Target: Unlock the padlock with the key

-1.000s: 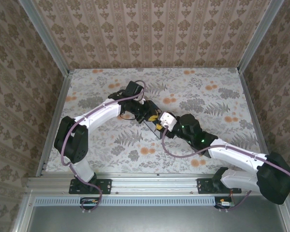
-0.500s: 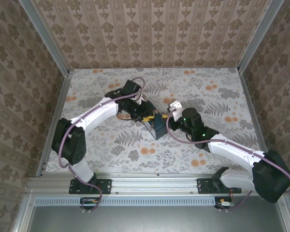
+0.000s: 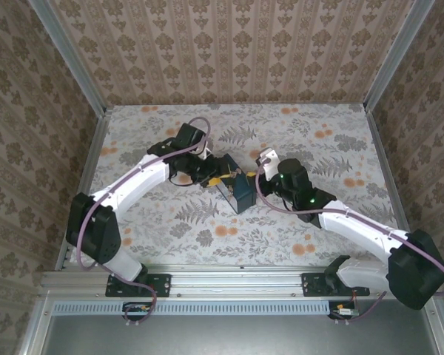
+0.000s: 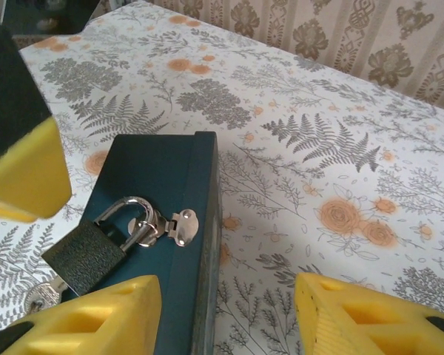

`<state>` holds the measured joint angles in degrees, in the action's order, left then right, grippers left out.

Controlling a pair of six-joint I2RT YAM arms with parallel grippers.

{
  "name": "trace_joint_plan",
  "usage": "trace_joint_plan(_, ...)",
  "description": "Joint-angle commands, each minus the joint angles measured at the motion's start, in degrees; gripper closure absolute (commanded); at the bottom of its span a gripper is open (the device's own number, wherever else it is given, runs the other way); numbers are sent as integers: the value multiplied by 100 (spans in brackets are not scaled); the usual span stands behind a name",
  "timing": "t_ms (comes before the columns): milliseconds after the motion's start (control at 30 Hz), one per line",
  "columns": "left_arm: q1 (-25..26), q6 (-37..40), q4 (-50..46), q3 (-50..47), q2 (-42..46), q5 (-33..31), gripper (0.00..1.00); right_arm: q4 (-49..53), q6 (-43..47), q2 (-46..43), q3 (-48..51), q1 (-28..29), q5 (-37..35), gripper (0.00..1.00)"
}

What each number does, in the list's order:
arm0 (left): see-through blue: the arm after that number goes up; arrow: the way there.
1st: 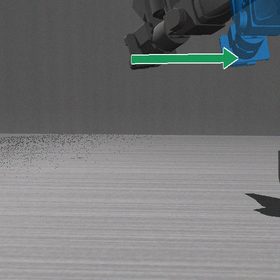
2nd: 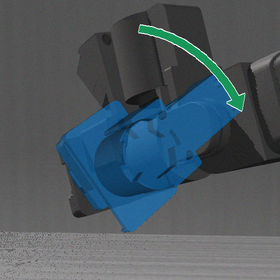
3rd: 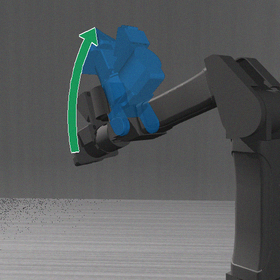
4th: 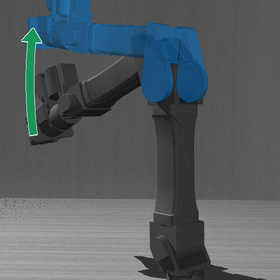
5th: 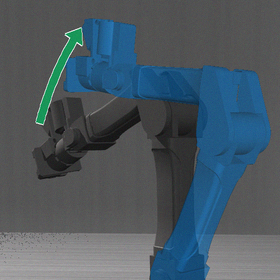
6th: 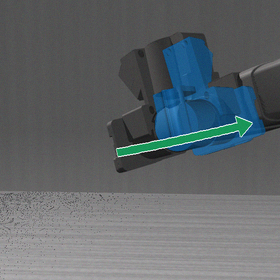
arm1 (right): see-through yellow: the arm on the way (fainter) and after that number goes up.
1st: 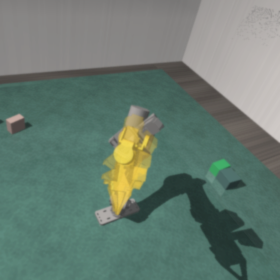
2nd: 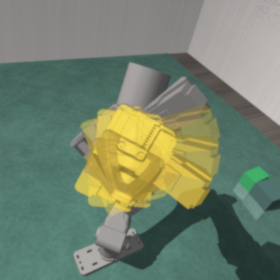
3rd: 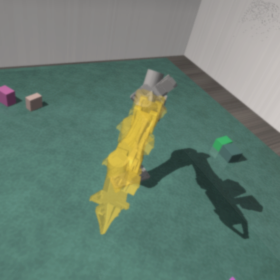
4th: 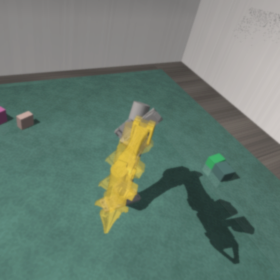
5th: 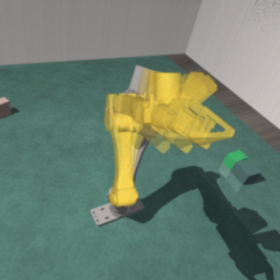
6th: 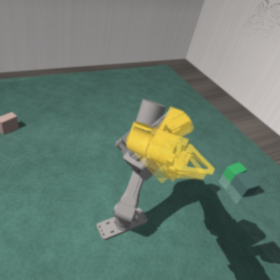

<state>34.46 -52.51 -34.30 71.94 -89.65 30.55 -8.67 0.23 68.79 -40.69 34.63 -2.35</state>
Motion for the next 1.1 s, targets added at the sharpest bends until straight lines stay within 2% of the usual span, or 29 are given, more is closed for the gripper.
trace_joint_plan(0,32,-330,449,-394,155,-144,54,234,-331,181,-351,-51,332,48)
trace_joint_plan(133,95,-485,974,-594,127,-167,49,304,-489,331,-471,-82,311,49)
trace_joint_plan(300,170,-553,1161,-631,-42,-168,49,225,-646,367,-441,-208,337,49)
trace_joint_plan(467,297,-665,1281,-694,-192,-187,55,234,-656,319,-375,-272,358,49)
trace_joint_plan(567,317,-708,1293,-718,-235,-242,65,251,-656,272,-335,-308,378,49)
trace_joint_plan(700,321,-592,1021,-605,-243,-276,68,268,-627,176,-265,-359,382,49)
trace_joint_plan(833,384,-546,843,-534,-256,-346,76,255,-654,152,-212,-405,380,49)
trace_joint_plan(900,417,-596,801,-502,-259,-327,74,307,-655,197,-237,-413,524,48)
trace_joint_plan(967,438,-717,877,-528,-155,-286,64,394,-684,332,-307,-413,844,49)
trace_joint_plan(1067,424,-724,870,-478,-27,-270,59,531,-909,609,-484,-413,1225,52)
